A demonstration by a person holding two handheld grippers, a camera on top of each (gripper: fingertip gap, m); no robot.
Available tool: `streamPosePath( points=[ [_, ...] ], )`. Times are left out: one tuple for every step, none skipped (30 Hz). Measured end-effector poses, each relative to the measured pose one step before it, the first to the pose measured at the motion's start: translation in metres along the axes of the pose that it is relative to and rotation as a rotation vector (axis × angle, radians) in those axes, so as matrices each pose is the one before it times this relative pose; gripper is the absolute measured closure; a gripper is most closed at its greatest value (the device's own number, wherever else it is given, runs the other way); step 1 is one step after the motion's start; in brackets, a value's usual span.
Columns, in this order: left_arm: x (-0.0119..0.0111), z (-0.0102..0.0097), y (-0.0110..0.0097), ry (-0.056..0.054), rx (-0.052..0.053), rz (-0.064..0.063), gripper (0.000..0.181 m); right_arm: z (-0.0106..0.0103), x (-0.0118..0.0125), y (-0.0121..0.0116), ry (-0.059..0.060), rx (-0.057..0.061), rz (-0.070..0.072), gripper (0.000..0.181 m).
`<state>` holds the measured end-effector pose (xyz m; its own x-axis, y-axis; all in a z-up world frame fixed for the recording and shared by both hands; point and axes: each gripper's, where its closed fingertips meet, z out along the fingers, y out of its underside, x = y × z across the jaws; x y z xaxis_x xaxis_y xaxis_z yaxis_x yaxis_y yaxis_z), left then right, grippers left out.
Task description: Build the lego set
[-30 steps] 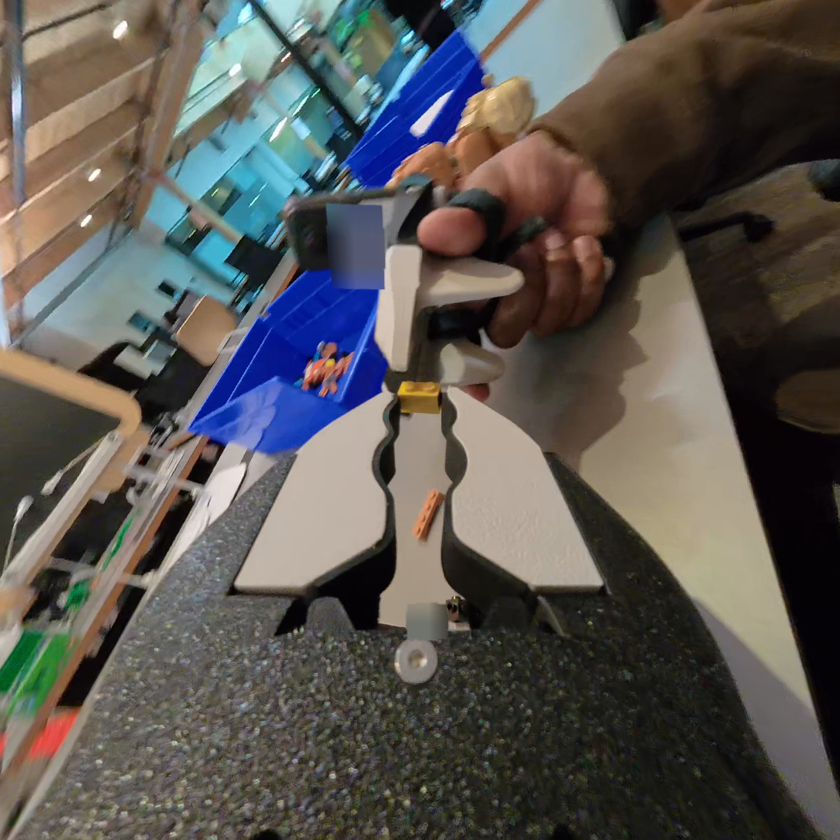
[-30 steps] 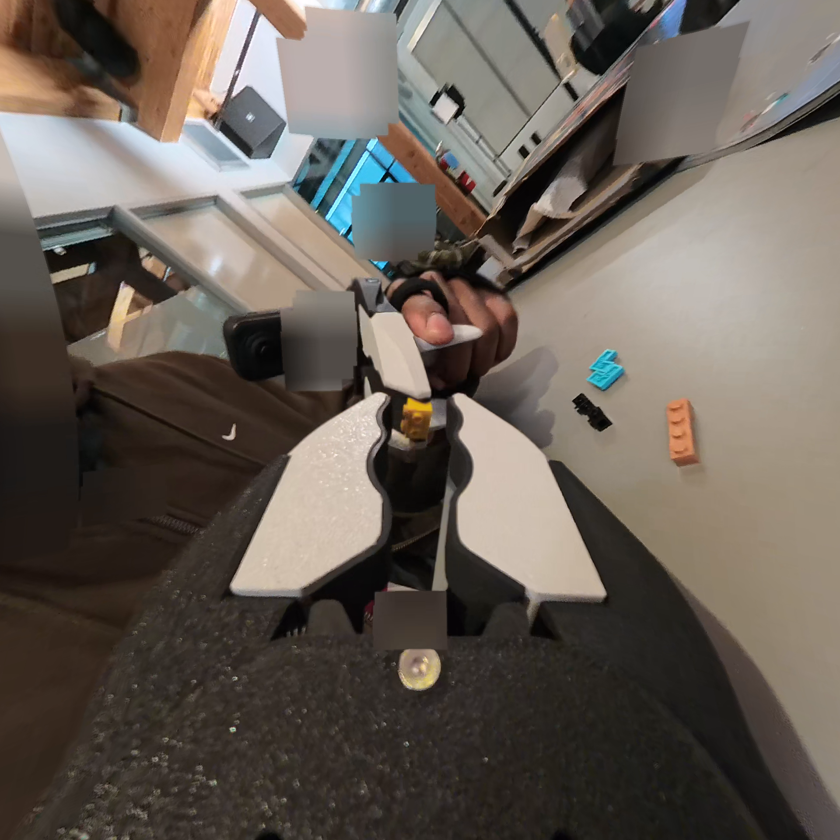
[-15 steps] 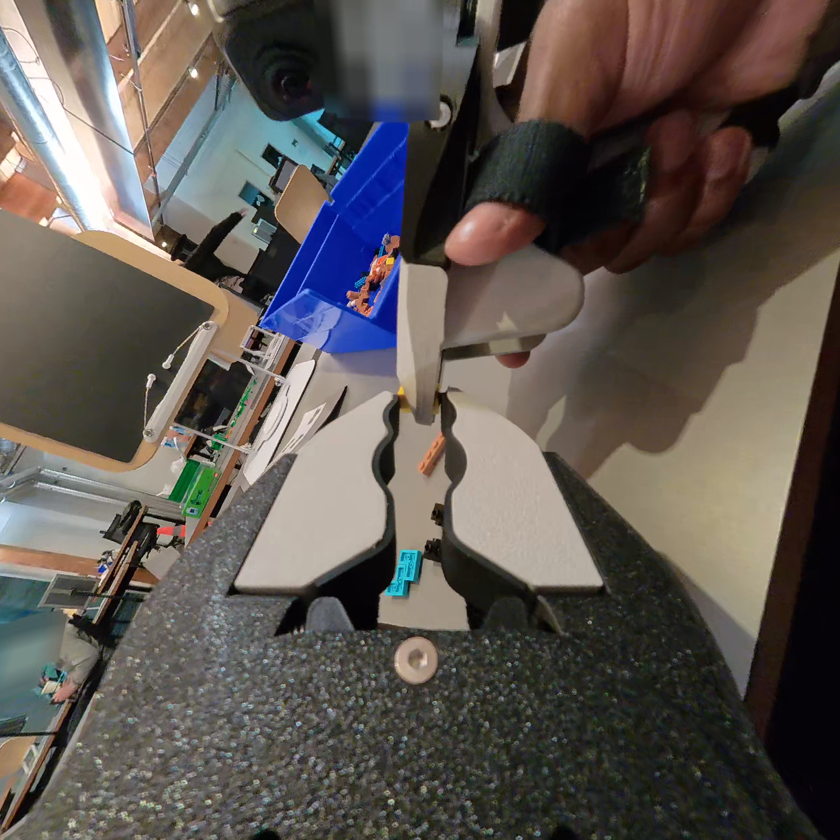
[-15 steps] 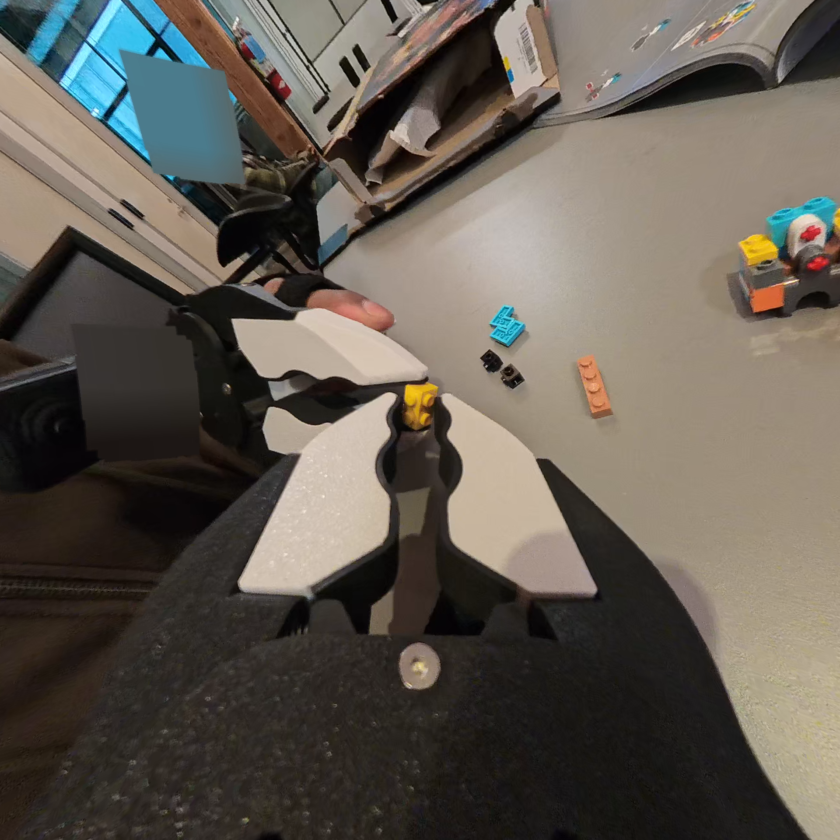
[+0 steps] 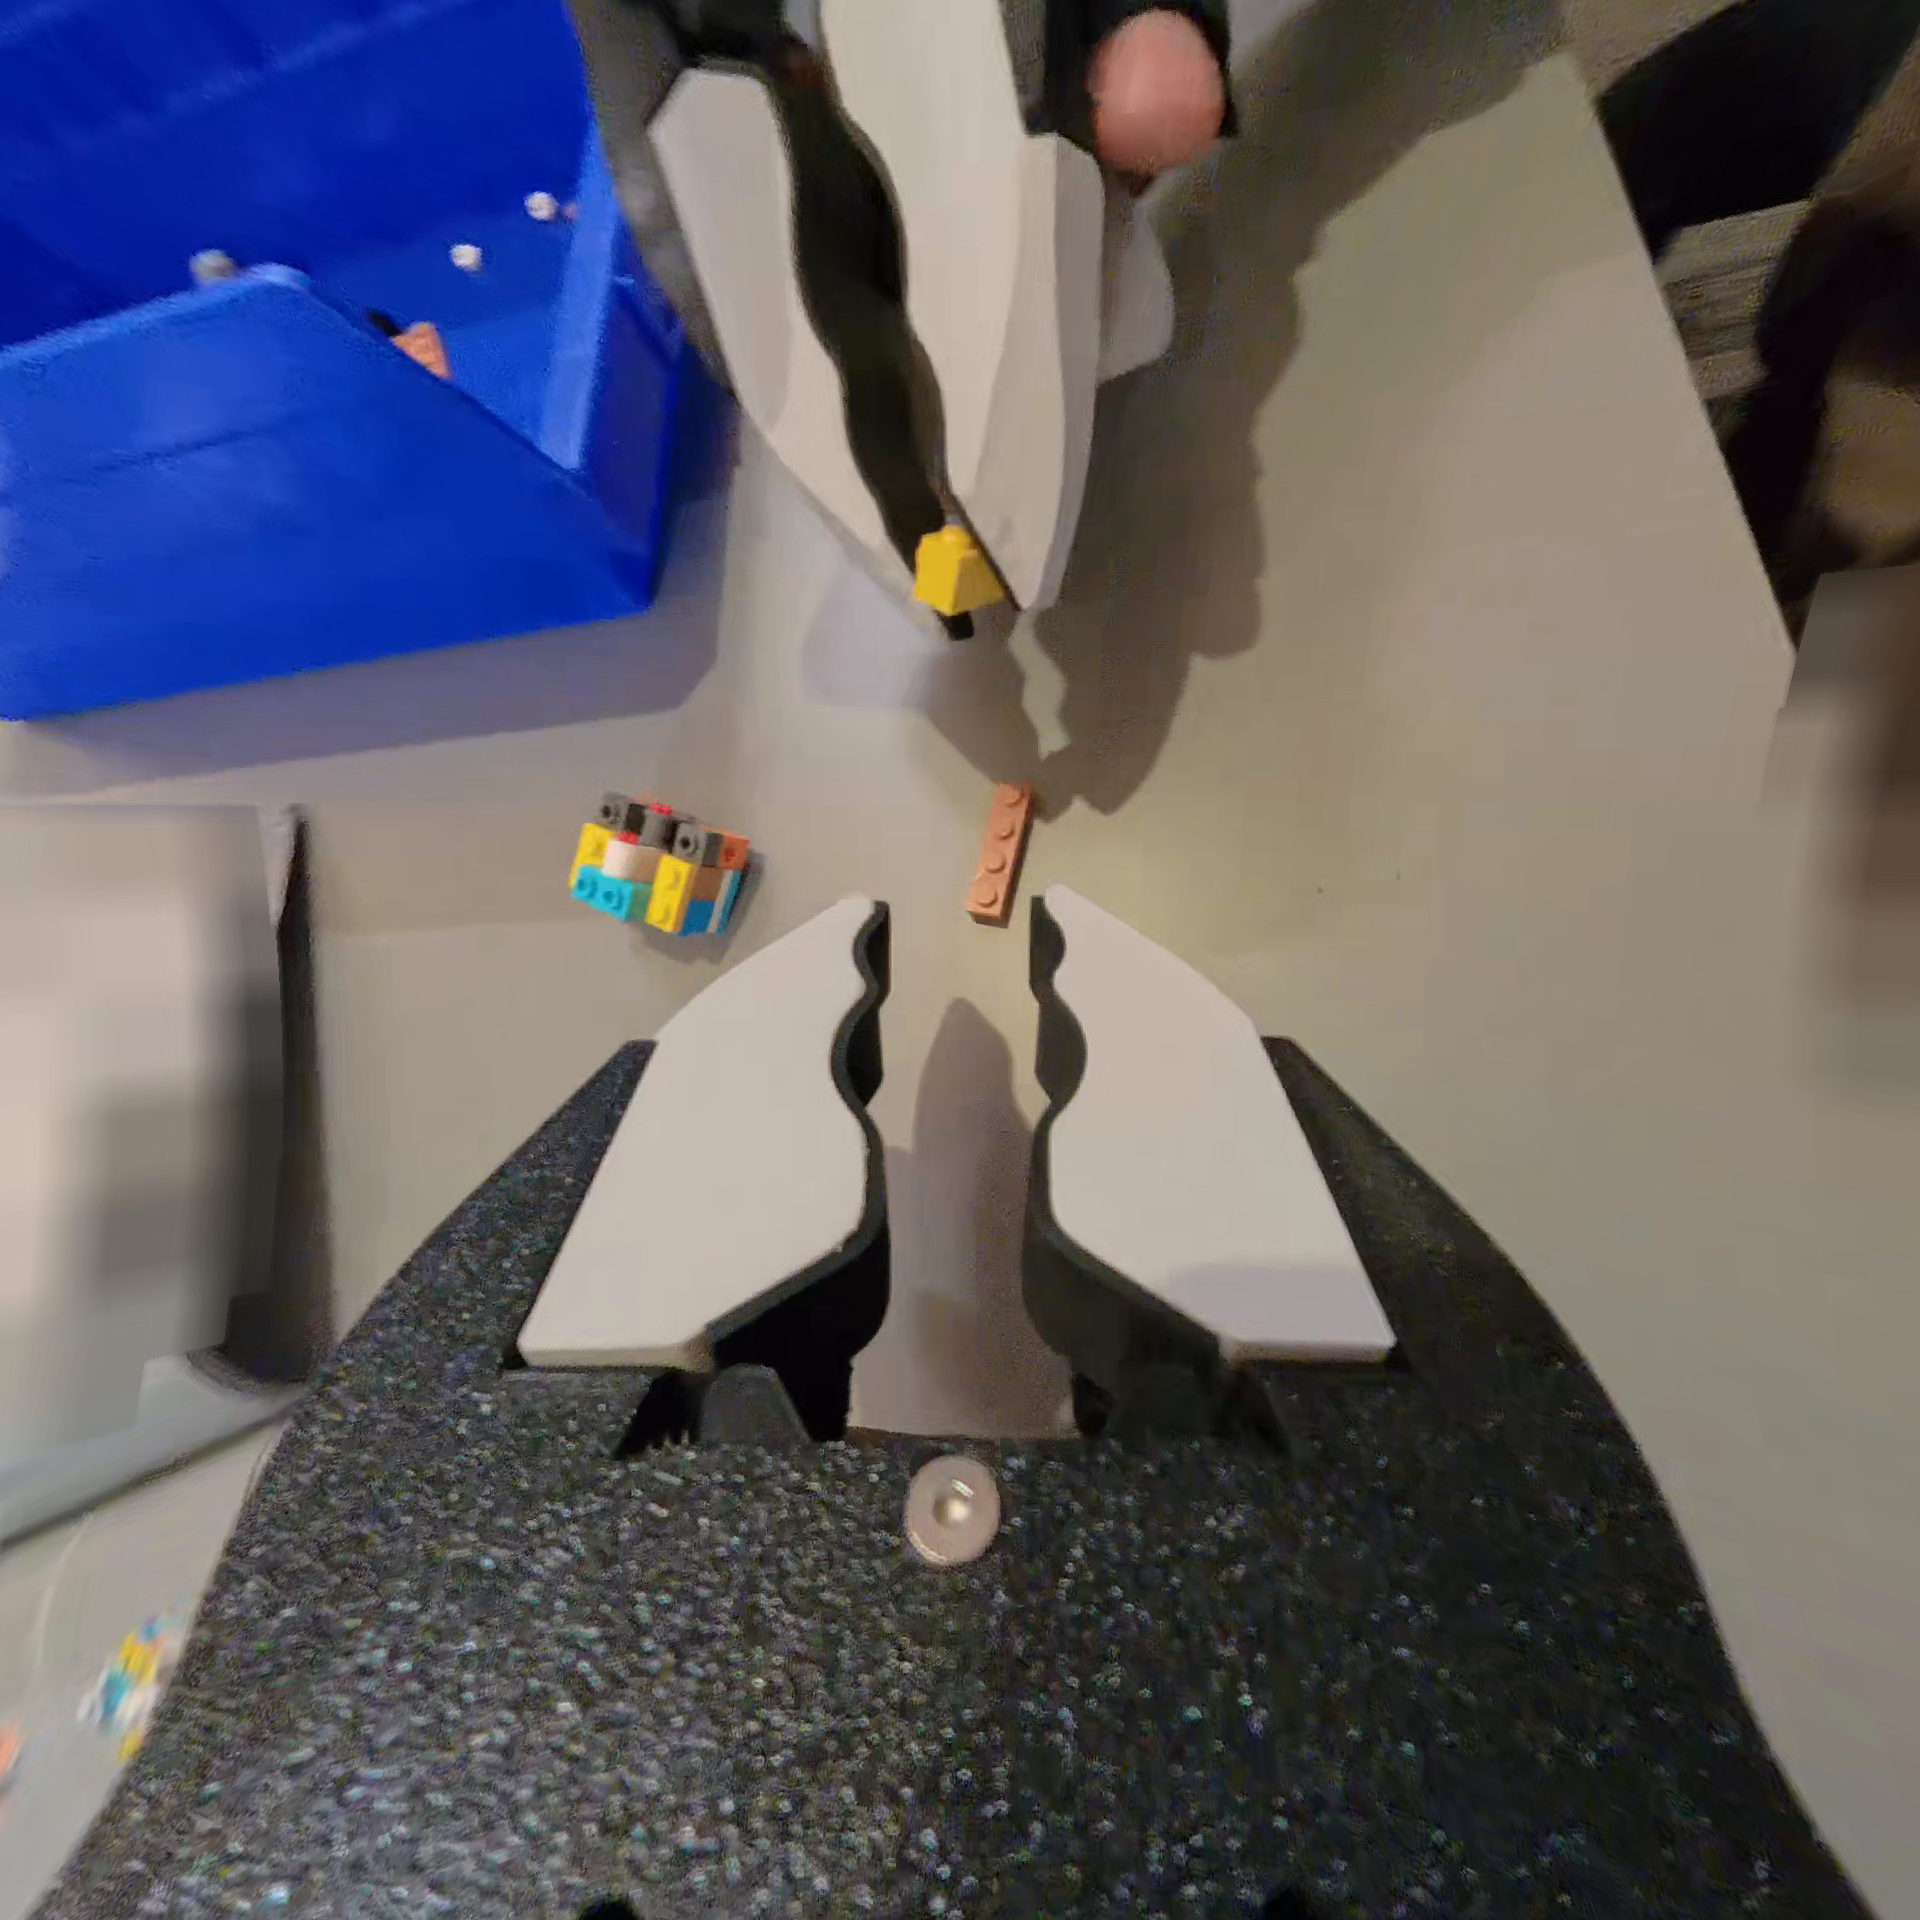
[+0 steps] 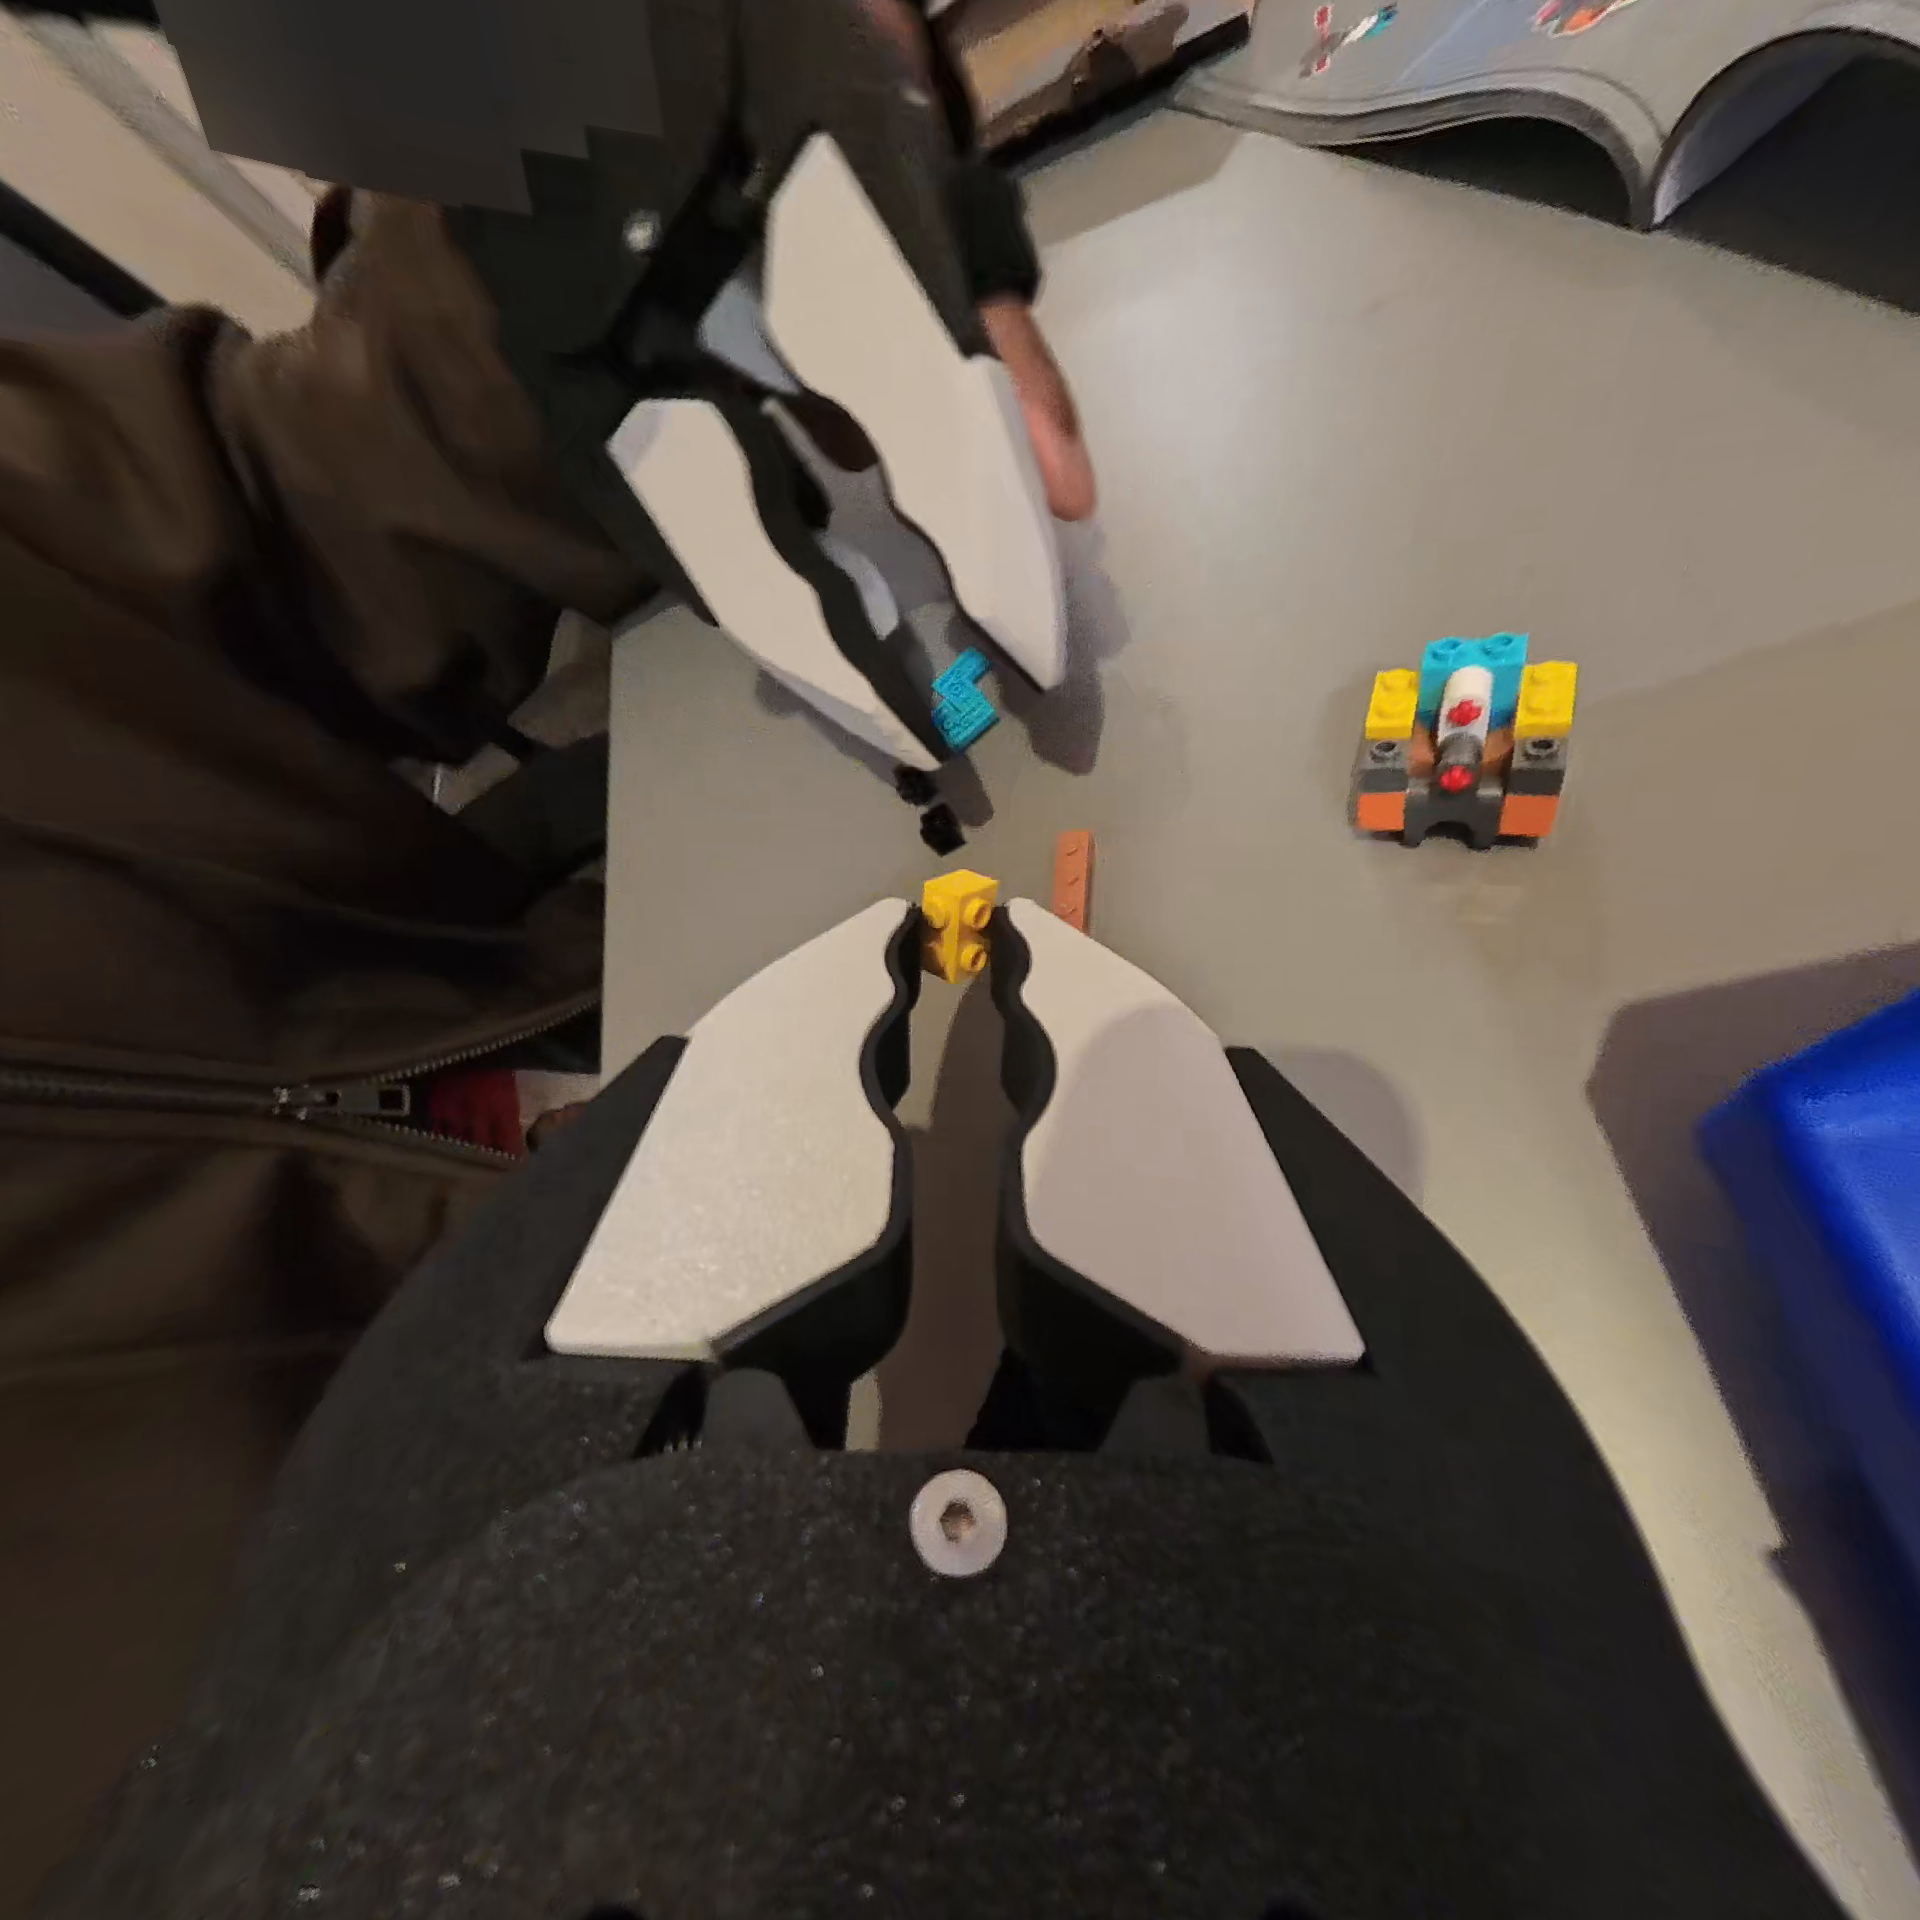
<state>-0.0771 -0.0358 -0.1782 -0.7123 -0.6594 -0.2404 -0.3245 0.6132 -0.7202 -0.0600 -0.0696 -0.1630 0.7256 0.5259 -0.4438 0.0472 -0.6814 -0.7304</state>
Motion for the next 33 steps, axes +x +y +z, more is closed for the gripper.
streamPosePath(
  points=[
    [0.00078,0.00365,0.00201,0.053,0.0085,0.0092,0.156,0.00049,0.0011,-0.00097,-0.01,-0.0177,-0.0126,0.169],
    [-0.00008,0.00347,0.00201,0.0366,0.002,0.0114,0.157,0.00065,0.00105,-0.00017,-0.0092,-0.0163,-0.0093,0.169],
    [-0.00081,0.0036,0.00177,0.0216,-0.0013,0.0144,0.158,0.00072,0.00117,0.00027,-0.0076,-0.0126,-0.0075,0.169],
    [0.00047,0.00369,0.00168,0.0244,-0.0035,0.0145,0.158,0.00076,0.00147,0.00069,-0.0061,-0.0072,-0.0034,0.169],
    [0.0004,0.00397,0.00234,0.0198,-0.009,0.0109,0.159,0.00081,0.0015,0.00094,-0.0084,-0.002,0.0019,0.169],
    [0.00031,0.00405,0.00303,0.017,-0.0145,0.01,0.159,0.00078,0.00155,0.00137,-0.0096,0.0011,0.006,0.169],
    [0.00061,0.00383,0.0031,0.0144,-0.0137,0.0103,0.159,0.00072,0.00174,0.00157,-0.0073,0.0005,0.0075,0.169],
    [0.0011,0.00334,0.00235,0.0156,-0.0087,0.0084,0.159,0.00055,0.00142,0.00171,-0.0052,-0.0012,0.0055,0.169],
    [0.00115,0.00119,-0.00214,0.0188,0.0171,-0.0054,0.161,0.00026,0.00103,0.00149,-0.0035,-0.0021,0.0034,0.168],
    [-0.00061,0.00087,-0.00178,0.0032,0.0169,-0.0012,0.162,0.00016,0.00082,0.00087,-0.002,-0.0013,0.0018,0.169],
    [0.00019,0.00062,-0.00124,0.0067,0.0108,-0.002,0.163,0.00023,0.00053,0.00044,-0.0021,-0.001,0.0009,0.169],
    [0.00065,0.00052,-0.00074,0.0086,0.0063,-0.0046,0.165,0.0005,0.0002,0.00035,-0.004,-0.0015,0.001,0.169],
    [0.00043,0.0004,-0.00068,0.0035,0.005,-0.0009,0.166,0.00074,0.00008,0.00027,-0.0044,-0.0023,0.0006,0.168],
    [0.00018,0.0002,-0.00074,-0.001,0.0051,0.0029,0.166,0.00087,0.00032,0.00042,-0.0019,-0.0036,-0.0009,0.169],
    [0.00011,0.00009,-0.00047,-0.0001,0.0035,0.0005,0.166,0.00089,0.00027,0.00056,-0.0002,-0.0044,-0.0022,0.169],
    [0.00021,0.0002,-0.00034,0.0026,0.0035,-0.004,0.165,0.00092,0.00018,0.00083,-0.0009,-0.0049,-0.0017,0.168],
    [0.00007,0.00026,-0.00058,0.0036,0.0054,-0.0072,0.165,0.00095,0.00014,0.00061,-0.0007,-0.0038,-0.0014,0.168],
    [0.0,0.00023,-0.0004,0.0055,0.0064,-0.0096,0.165,0.00072,0.00044,0.00086,0.0001,-0.0033,-0.0006,0.168],
    [-0.00028,-0.00001,0.00011,0.0044,0.002,-0.0102,0.165,0.00055,0.00068,0.00081,0.0005,-0.0032,0.0004,0.168],
    [-0.00039,0.00013,0.00022,0.0034,-0.0001,-0.0095,0.165,0.00025,0.00085,0.00086,0.0008,-0.0022,0.0007,0.168],
    [0.00015,0.0001,0.00024,0.0066,-0.0009,-0.0074,0.165,-0.00004,0.00106,0.00085,0.002,-0.0018,0.0012,0.169],
    [0.00062,0.00015,0.00009,0.0074,-0.0005,-0.0039,0.165,-0.00029,0.00118,0.0009,0.0026,-0.0025,0.0019,0.169],
    [0.00071,0.00014,0.0001,0.0085,-0.0006,-0.003,0.167,-0.00046,0.00098,0.00093,0.002,-0.0015,0.0015,0.169],
    [0.0013,0.0003,0.00018,0.0133,-0.0021,-0.0036,0.169,-0.00055,0.00088,0.00059,0.0023,0.0001,0.0007,0.169],
    [0.00216,0.00035,0.00015,0.0186,-0.0031,-0.0028,0.173,-0.00066,0.00091,0.00033,0.0022,0.0,0.0013,0.169],
    [-0.0001,0.00023,0.00001,0.0021,-0.0009,-0.002,0.173,-0.00069,0.00075,0.00021,0.0019,0.0009,0.0014,0.169],
    [-0.00022,-0.00008,0.00007,-0.0004,0.0004,-0.0021,0.173,-0.00066,0.00058,-0.00022,0.0015,0.002,0.0011,0.169],
    [-0.00112,-0.00007,-0.00007,-0.0076,0.0002,-0.0032,0.173,-0.00063,0.00003,-0.00055,-0.0004,0.0033,0.0006,0.169],
    [-0.00031,0.00001,-0.00004,-0.0025,0.0005,-0.0021,0.173,-0.00054,-0.00039,-0.00064,-0.0023,0.0033,0.0004,0.169],
    [-0.00118,0.00007,-0.00021,-0.0097,0.0001,-0.003,0.173,-0.00011,-0.00052,-0.00048,-0.0023,0.0021,-0.0002,0.169],
    [-0.00188,-0.0001,-0.00025,-0.0157,0.001,-0.0043,0.174,0.00025,-0.00035,-0.0003,-0.0015,-0.0002,-0.0014,0.169],
    [-0.00115,-0.00004,-0.0003,-0.0123,0.0025,0.0003,0.174,0.00053,-0.00044,-0.0001,-0.002,-0.0015,-0.0017,0.169],
    [-0.00062,-0.00012,-0.00047,-0.0107,0.0033,0.005,0.174,0.00101,-0.00064,-0.00011,-0.0043,-0.0023,-0.0007,0.169]
  ],
)
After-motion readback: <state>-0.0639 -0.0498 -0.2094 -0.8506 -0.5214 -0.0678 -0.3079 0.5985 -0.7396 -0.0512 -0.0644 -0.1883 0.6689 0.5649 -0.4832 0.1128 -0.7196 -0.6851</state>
